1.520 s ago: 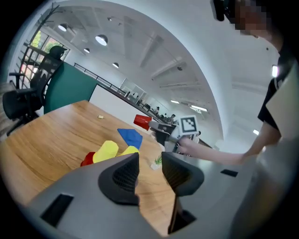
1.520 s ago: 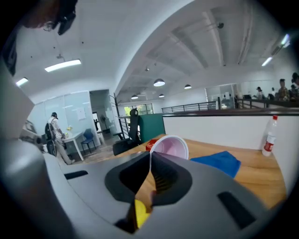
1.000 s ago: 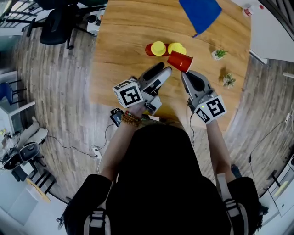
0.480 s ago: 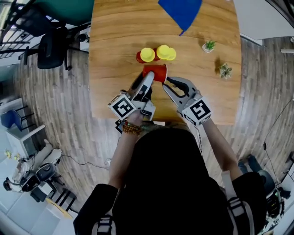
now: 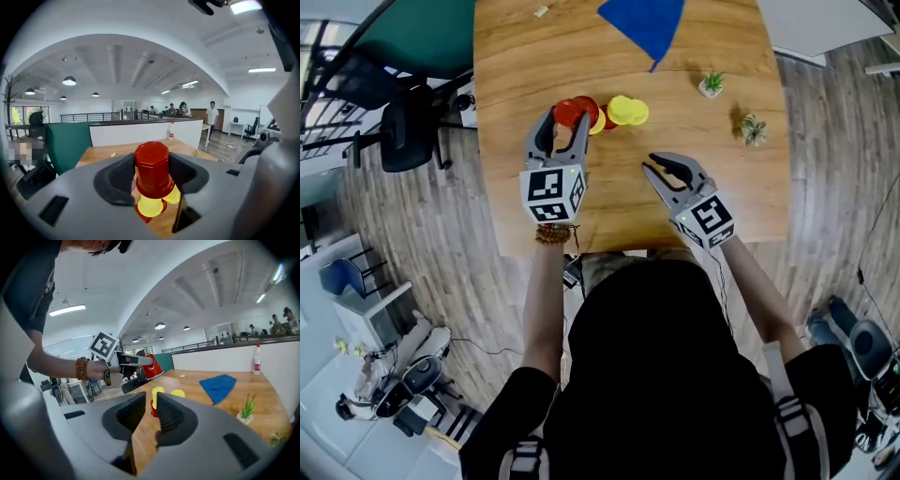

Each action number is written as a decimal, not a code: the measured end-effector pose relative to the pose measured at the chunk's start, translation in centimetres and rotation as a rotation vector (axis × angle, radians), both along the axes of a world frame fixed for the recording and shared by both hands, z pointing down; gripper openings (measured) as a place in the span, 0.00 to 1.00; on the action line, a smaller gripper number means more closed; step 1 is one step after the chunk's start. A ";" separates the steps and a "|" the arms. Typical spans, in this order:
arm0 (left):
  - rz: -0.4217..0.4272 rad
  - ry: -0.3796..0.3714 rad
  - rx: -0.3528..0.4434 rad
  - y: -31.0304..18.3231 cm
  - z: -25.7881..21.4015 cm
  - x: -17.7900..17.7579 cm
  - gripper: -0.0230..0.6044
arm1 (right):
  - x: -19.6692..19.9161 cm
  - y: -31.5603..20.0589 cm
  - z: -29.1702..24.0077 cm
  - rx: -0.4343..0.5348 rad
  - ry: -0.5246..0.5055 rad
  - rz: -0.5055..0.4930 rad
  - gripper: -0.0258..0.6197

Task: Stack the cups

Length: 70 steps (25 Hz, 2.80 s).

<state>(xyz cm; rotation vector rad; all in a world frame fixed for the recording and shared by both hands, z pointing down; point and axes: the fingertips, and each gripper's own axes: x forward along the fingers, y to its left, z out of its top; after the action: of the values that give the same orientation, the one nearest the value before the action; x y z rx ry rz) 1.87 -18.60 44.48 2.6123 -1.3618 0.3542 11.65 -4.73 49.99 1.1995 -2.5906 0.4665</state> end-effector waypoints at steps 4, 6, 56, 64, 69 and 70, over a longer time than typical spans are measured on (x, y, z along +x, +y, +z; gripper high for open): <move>0.029 -0.064 -0.016 -0.8 1.7 1.2 0.43 | 0.8 0.1 0.3 -0.006 -0.005 0.039 0.15; 0.042 -0.096 -0.027 -1.0 2.8 1.8 0.43 | 1.0 0.2 0.6 -0.015 -0.010 0.055 0.14; -0.024 0.361 0.431 11.0 -17.6 -0.2 0.23 | -0.4 -1.4 -20.7 0.520 0.057 0.576 0.05; -0.005 0.339 0.334 16.7 -13.1 -3.0 0.11 | -4.2 5.3 -16.3 0.440 0.094 0.593 0.05; 0.003 0.308 0.310 18.0 -11.9 -5.1 0.10 | -7.3 6.7 -15.0 0.425 0.127 0.594 0.05; 0.008 0.300 0.308 18.3 -11.7 -5.2 0.10 | -7.7 7.0 -14.8 0.424 0.130 0.594 0.05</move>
<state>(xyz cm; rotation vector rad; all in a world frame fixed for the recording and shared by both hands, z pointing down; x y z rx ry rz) -3.32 -0.29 32.79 2.7620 -1.3922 -0.2606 3.98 2.25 35.20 2.0748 -2.2492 -0.0764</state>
